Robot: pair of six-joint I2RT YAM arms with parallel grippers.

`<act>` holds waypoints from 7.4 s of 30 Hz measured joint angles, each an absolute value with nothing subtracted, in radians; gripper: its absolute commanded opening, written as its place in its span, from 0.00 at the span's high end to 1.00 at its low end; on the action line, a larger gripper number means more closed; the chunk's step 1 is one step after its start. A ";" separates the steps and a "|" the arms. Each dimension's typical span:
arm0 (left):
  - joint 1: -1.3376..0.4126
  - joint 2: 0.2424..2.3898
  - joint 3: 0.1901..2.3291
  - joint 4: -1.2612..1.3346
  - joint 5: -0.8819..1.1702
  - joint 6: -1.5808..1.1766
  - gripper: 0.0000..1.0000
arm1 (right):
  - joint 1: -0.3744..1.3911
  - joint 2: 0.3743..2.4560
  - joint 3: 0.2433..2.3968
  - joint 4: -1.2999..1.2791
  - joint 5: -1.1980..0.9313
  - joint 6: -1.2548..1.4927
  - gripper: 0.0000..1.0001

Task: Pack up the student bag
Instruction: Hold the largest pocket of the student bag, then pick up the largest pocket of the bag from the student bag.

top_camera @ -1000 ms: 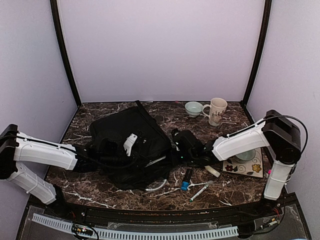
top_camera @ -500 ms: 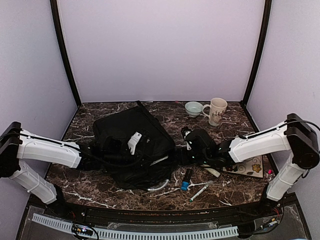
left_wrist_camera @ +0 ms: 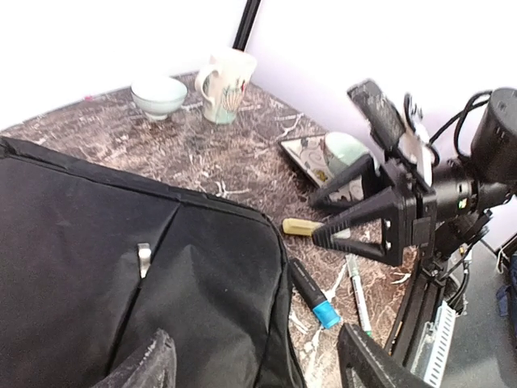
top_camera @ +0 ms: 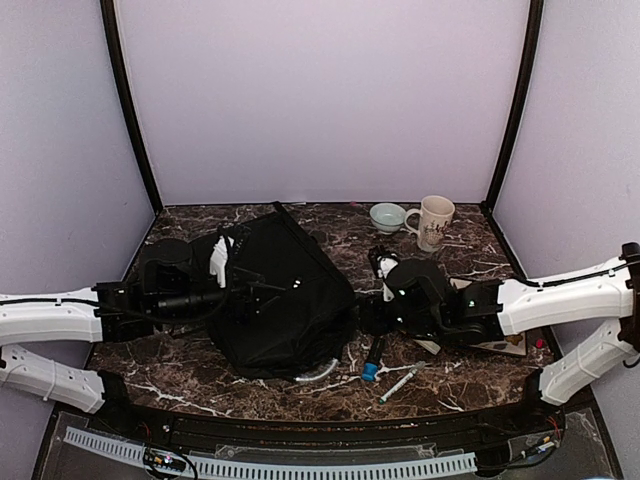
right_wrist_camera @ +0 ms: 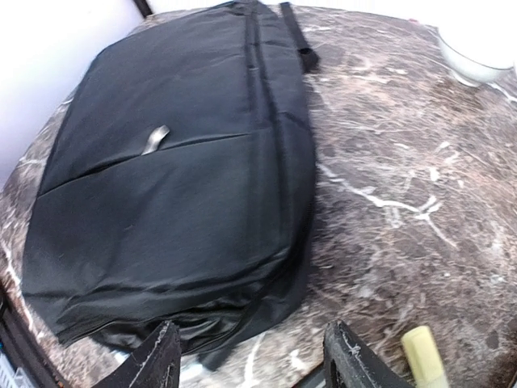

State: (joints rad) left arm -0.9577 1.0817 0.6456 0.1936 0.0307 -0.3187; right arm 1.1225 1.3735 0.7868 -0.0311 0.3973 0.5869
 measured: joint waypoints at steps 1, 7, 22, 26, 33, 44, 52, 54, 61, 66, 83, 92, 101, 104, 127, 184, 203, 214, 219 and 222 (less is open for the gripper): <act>-0.958 1.047 0.638 0.179 0.016 -0.318 0.29 | 1.138 1.371 0.787 -0.030 0.398 0.588 0.40; -0.958 0.857 0.558 0.068 -0.138 -0.361 0.39 | 1.257 1.431 0.822 -0.055 0.406 0.590 0.40; -0.992 0.678 0.511 -0.414 -0.440 -0.631 0.47 | 1.399 1.720 1.038 -0.056 0.349 0.579 0.46; -0.993 0.781 0.511 -0.408 -0.451 -0.640 0.48 | 1.434 1.725 1.044 -0.070 0.372 0.540 0.45; -0.993 0.861 0.503 -0.331 -0.450 -0.639 0.48 | 1.540 1.763 1.126 -0.137 0.547 0.336 0.38; -0.993 0.773 0.495 -0.349 -0.519 -0.648 0.48 | 1.595 1.927 1.322 -0.145 0.648 -0.019 0.21; -0.993 0.717 0.470 -0.353 -0.544 -0.648 0.48 | 1.566 2.036 1.419 -0.121 0.653 -0.162 0.26; -0.993 0.722 0.468 -0.354 -0.545 -0.648 0.48 | 1.552 2.054 1.434 -0.109 0.657 -0.187 0.28; -0.993 0.727 0.468 -0.353 -0.549 -0.647 0.48 | 1.498 2.077 1.443 -0.049 0.672 -0.259 0.34; -0.993 0.727 0.468 -0.353 -0.550 -0.636 0.48 | 1.479 2.101 1.439 0.011 0.645 -0.306 0.54; -0.993 0.762 0.460 -0.228 -0.537 -0.549 0.54 | 1.327 2.067 1.344 0.187 0.424 -0.422 1.00; -0.993 0.740 0.304 0.001 -0.532 -0.448 0.55 | 1.206 1.960 1.326 0.194 0.281 -0.405 1.00; -0.885 0.900 0.291 0.221 -0.356 -0.387 0.59 | 1.195 1.950 1.279 0.229 0.250 -0.383 1.00; -0.820 0.949 0.279 0.294 -0.268 -0.360 0.61 | 1.188 1.950 1.259 0.250 0.231 -0.375 1.00; -0.675 1.194 0.207 0.683 0.029 -0.304 0.75 | 1.123 1.920 1.191 0.292 0.072 -0.260 1.00; -0.786 0.862 0.209 0.423 0.094 -0.396 1.00 | 1.268 1.563 0.951 0.134 0.422 -0.052 0.16; -0.789 0.675 0.188 0.364 0.016 -0.381 1.00 | 1.289 1.923 1.109 0.023 0.568 -0.091 0.25; -0.790 0.710 0.181 0.351 -0.035 -0.389 0.66 | 1.304 1.965 1.120 0.078 0.641 -0.087 0.29; -0.790 0.809 0.192 0.260 -0.129 -0.438 0.36 | 1.304 1.963 1.106 0.104 0.651 -0.080 0.30; -0.790 0.872 0.193 0.253 -0.143 -0.441 0.38 | 1.299 1.964 1.106 0.105 0.648 -0.070 0.30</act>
